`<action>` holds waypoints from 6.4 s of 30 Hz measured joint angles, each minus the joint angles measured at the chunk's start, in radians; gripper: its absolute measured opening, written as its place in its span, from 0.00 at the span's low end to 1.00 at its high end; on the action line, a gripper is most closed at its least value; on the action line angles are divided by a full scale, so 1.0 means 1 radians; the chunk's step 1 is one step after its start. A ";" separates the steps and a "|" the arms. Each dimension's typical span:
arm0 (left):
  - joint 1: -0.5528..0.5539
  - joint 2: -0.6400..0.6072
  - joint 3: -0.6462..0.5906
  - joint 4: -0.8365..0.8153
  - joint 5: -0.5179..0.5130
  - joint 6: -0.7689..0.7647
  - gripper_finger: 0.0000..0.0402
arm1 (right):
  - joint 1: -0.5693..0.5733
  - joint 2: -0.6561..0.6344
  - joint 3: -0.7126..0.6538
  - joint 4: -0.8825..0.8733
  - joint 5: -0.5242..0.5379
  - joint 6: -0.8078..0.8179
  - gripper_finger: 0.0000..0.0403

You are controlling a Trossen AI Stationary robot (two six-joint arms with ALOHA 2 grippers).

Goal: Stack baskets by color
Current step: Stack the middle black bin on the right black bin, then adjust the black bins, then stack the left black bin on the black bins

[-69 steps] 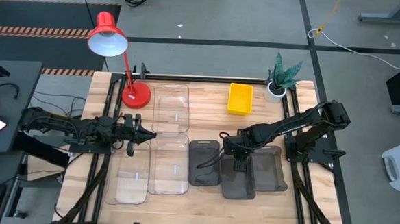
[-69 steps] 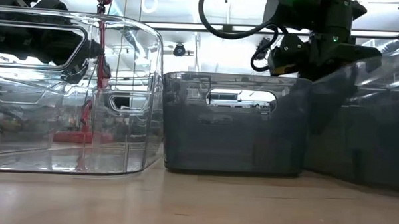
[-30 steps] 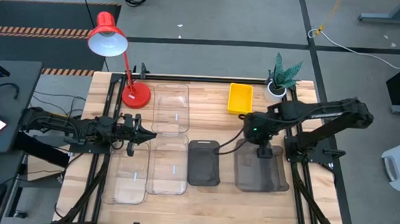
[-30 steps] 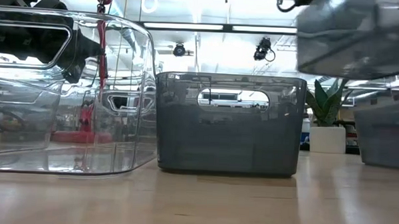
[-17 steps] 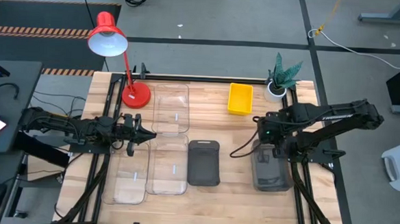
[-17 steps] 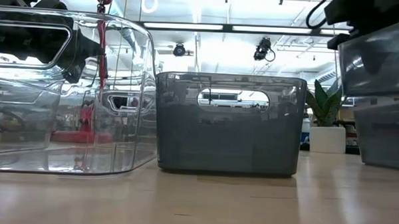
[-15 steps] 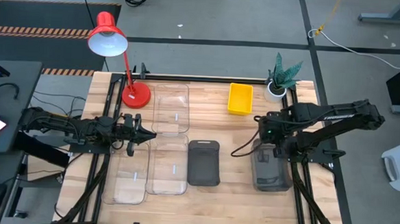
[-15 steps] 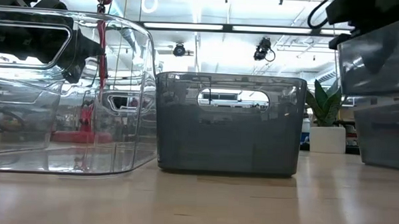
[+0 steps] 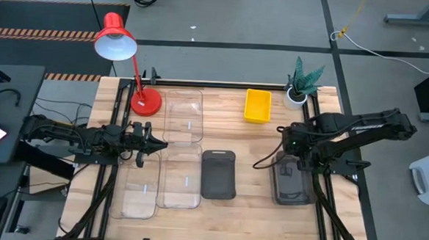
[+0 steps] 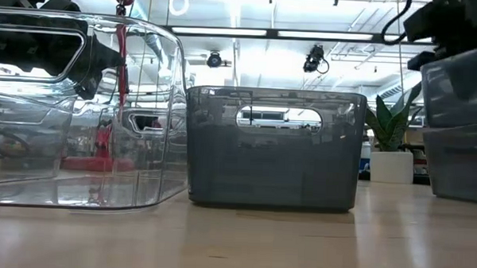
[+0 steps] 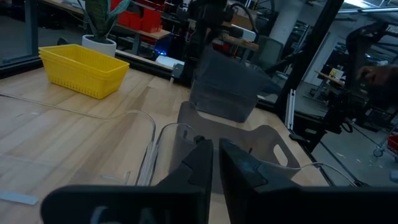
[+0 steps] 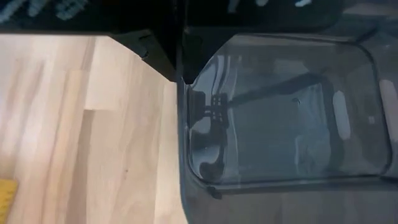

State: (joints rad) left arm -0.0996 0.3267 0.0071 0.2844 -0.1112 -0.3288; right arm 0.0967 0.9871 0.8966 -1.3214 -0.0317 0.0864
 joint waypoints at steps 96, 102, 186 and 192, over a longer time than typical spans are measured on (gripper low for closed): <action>0.000 0.000 0.000 0.002 0.000 0.000 0.07 | -0.199 0.384 0.136 0.298 0.081 0.455 0.55; 0.000 0.000 0.000 0.002 0.000 0.000 0.08 | -0.174 0.417 0.259 0.337 0.135 0.348 0.55; 0.000 0.000 0.000 0.002 0.000 0.000 0.06 | -0.092 1.026 0.575 0.500 0.008 0.000 0.12; 0.000 0.000 0.000 0.002 0.000 0.000 0.08 | -0.093 0.999 0.575 0.480 -0.006 -0.008 0.03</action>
State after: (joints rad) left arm -0.0994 0.3271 0.0069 0.2867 -0.1116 -0.3286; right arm 0.0041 1.9863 1.4719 -0.8416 -0.0377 0.0780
